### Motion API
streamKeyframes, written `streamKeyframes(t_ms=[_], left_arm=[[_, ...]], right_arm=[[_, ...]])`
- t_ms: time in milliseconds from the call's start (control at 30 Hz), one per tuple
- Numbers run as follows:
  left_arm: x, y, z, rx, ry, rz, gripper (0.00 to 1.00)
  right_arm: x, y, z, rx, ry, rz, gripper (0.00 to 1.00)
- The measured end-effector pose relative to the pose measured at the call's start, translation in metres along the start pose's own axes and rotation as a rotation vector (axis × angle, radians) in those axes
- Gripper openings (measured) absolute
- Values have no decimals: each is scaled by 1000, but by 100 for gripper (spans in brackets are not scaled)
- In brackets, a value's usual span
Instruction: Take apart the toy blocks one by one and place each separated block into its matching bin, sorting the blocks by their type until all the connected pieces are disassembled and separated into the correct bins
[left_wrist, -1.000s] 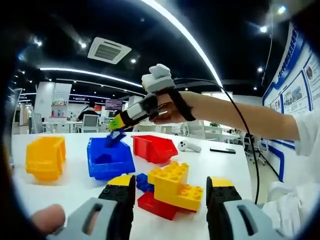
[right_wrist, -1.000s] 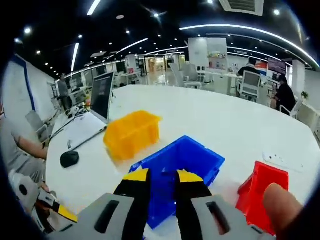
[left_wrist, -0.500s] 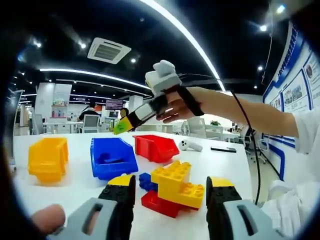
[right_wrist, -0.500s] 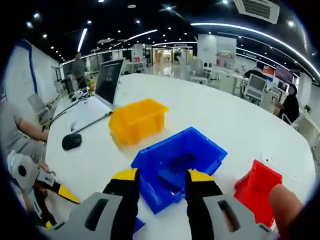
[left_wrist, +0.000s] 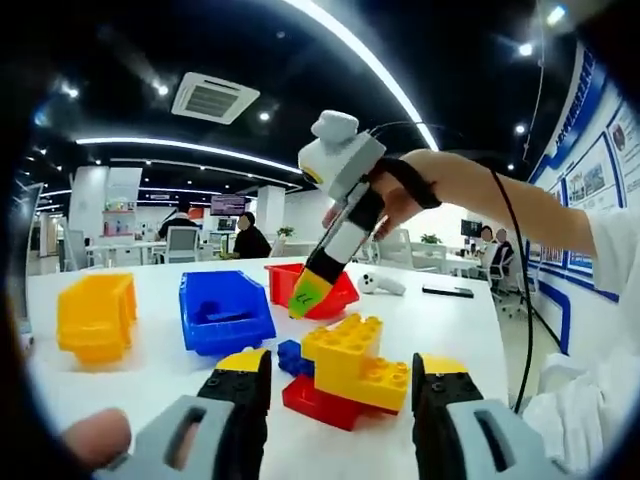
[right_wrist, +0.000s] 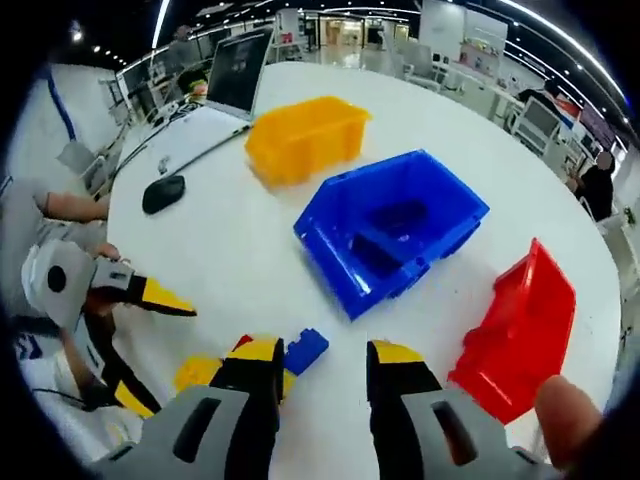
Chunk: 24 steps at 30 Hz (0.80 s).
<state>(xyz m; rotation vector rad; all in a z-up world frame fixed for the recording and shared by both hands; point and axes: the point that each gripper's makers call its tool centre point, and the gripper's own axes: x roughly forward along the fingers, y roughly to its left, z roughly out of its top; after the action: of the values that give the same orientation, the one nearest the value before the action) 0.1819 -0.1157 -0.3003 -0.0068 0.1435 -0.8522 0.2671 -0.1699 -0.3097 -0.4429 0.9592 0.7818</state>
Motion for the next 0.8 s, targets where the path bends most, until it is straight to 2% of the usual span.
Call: streamKeyframes(t_ms=[200, 800], left_arm=[[0, 0, 0, 1, 2, -1, 57], [3, -10, -6, 12, 23, -33, 56]], right_arm=[[7, 4, -11, 93, 29, 58, 32], [42, 9, -24, 148, 107, 82, 30]])
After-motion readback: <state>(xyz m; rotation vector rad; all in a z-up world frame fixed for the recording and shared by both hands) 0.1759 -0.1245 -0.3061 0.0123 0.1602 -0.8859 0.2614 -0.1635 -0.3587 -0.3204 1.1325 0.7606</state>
